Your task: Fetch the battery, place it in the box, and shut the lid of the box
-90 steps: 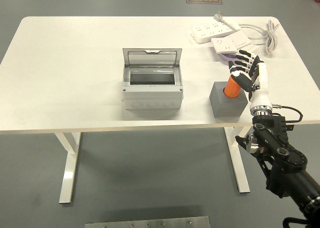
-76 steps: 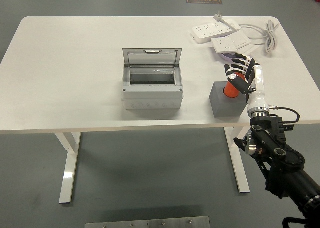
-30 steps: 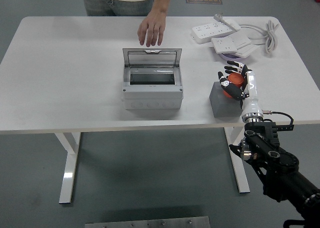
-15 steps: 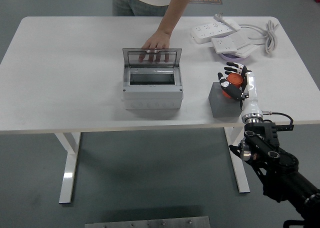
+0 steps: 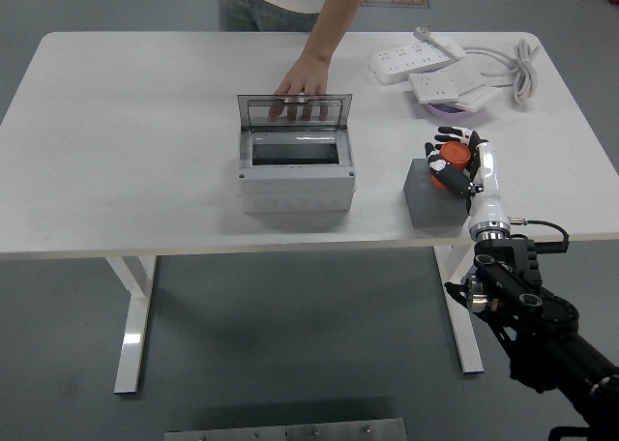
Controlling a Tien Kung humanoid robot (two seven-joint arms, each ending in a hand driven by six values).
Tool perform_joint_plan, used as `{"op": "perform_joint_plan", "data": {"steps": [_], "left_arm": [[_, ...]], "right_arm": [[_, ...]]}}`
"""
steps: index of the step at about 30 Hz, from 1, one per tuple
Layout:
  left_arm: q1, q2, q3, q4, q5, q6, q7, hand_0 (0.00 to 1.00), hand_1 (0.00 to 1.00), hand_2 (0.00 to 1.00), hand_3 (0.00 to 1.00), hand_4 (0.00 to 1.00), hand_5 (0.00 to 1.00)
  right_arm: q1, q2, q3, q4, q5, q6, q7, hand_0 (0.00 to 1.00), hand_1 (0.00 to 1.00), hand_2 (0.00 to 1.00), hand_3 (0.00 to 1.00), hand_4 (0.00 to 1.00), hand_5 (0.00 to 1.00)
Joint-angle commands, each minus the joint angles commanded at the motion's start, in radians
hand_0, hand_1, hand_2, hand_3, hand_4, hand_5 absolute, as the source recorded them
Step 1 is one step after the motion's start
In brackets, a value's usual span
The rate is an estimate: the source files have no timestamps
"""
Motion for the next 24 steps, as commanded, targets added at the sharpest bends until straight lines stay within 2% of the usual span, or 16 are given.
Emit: {"op": "perform_joint_plan", "data": {"steps": [9,10,24], "left_arm": [[-0.003,0.001,0.002,0.0,-0.002,0.001,-0.004,0.624,0.717,0.567,0.563,0.639,0.107],[-0.003,0.001,0.002,0.001,-0.002,0.001,-0.004,0.624,0.717,0.567,0.563,0.638,0.107],[-0.006,0.002,0.002,0.001,0.0,0.001,-0.007,0.624,0.717,0.567,0.563,0.639,0.106]], "right_arm": [[0.0,0.0,-0.001,0.001,0.004,-0.006,-0.003,0.541,0.562,0.556,0.58,0.676,0.144],[0.0,0.001,-0.001,0.001,0.004,-0.006,-0.004,0.521,0.538,0.527,0.574,0.611,0.104],[-0.001,0.003,-0.008,-0.002,0.006,-0.013,-0.013,0.506,0.513,0.504,0.558,0.572,0.101]]}}
